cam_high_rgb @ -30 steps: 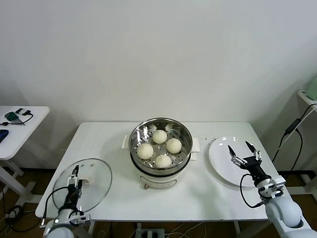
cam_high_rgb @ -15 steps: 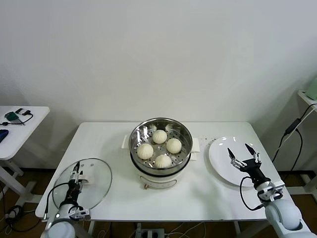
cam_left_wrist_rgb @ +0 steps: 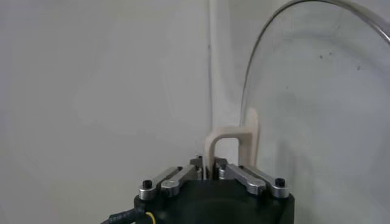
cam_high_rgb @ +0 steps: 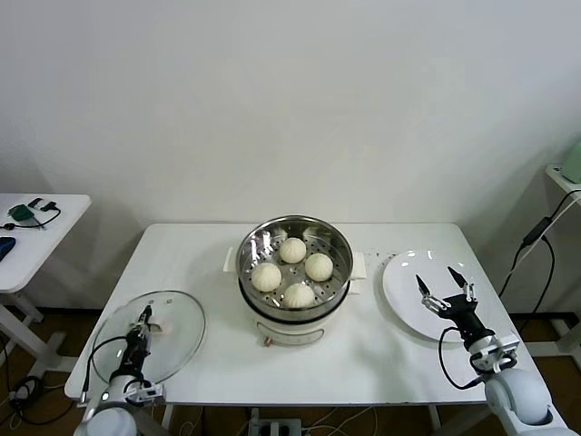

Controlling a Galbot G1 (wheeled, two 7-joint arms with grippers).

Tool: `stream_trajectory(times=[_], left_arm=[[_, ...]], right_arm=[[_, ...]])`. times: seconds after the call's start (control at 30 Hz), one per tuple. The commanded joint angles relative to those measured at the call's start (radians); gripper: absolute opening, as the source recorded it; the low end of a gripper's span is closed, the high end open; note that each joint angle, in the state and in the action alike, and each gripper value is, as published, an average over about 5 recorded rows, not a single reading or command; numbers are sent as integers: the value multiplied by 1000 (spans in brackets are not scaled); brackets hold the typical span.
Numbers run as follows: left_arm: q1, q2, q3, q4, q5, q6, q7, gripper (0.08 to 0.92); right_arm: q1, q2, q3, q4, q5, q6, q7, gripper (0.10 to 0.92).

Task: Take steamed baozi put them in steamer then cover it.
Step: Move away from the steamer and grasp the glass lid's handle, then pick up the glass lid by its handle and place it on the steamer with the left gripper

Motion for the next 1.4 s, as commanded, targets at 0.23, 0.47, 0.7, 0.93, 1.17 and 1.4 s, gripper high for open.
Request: stream_trajectory(times=[0.23,0.47,0.7,0.93,1.17,1.4], left_arm=[[138,58,45,-343,-128,163,29,150],[212,183,137,-572,-130,452,54,150],[144,356,325,-690,-177,702,160,150],[-142,472,649,-710,-166,901,341,150],[-369,302,890,-593,-2,921,490,150],[-449,83,1014,-442,90,921,525,150]], right_arm=[[8,-3,1,-13,-16,5,-2,823],[25,-5,-5,-37,-29,10,-2,823],[43,-5,-24,-56,-40,15,-2,823],[61,3,-35,-85,-58,21,-13,823],[72,15,-36,-103,-76,25,-14,823],[69,12,-14,-116,-78,32,-14,823]])
